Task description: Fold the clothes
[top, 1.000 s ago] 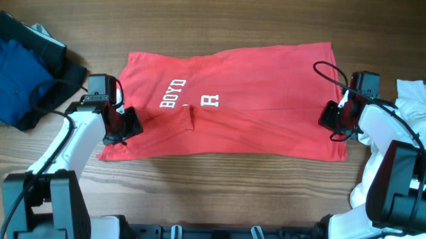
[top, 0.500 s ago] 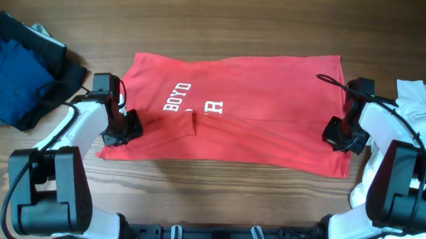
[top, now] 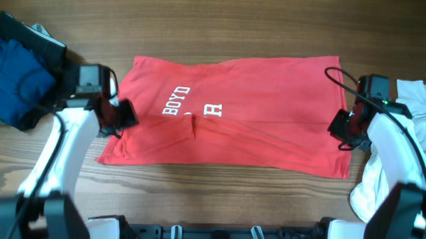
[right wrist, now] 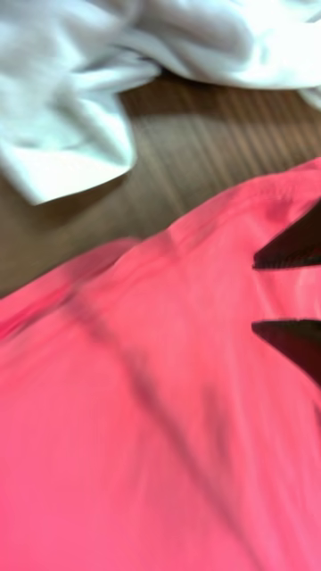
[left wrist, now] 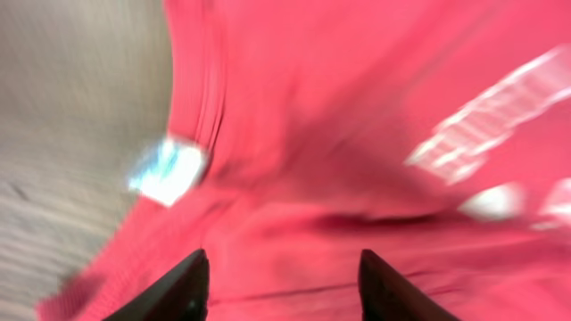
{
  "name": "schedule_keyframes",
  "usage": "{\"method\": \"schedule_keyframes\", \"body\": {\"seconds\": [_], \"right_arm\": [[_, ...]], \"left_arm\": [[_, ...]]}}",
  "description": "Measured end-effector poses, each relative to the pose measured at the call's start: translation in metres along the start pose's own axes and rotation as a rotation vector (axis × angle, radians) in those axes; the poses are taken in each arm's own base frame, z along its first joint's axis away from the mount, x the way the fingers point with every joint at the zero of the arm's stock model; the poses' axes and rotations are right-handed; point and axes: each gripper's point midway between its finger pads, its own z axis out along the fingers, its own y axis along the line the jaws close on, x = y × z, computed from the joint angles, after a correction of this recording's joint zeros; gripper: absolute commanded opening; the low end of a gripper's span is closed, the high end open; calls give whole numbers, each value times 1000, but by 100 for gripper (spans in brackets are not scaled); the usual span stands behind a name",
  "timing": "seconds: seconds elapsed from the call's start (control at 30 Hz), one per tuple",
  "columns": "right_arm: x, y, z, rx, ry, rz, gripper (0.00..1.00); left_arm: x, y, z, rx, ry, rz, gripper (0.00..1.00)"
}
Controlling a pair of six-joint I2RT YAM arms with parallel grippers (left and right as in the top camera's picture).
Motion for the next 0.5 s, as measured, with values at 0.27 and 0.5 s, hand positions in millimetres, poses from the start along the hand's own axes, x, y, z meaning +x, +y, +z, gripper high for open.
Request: {"method": "schedule_keyframes", "body": {"seconds": [0.27, 0.5], "right_arm": [[-12, 26, -30, -171, -96, -67, 26], [-8, 31, -31, -203, -78, -77, 26]], "left_arm": [[-126, -62, -57, 240, -481, 65, 66], [-181, -85, 29, 213, -184, 34, 68]]}}
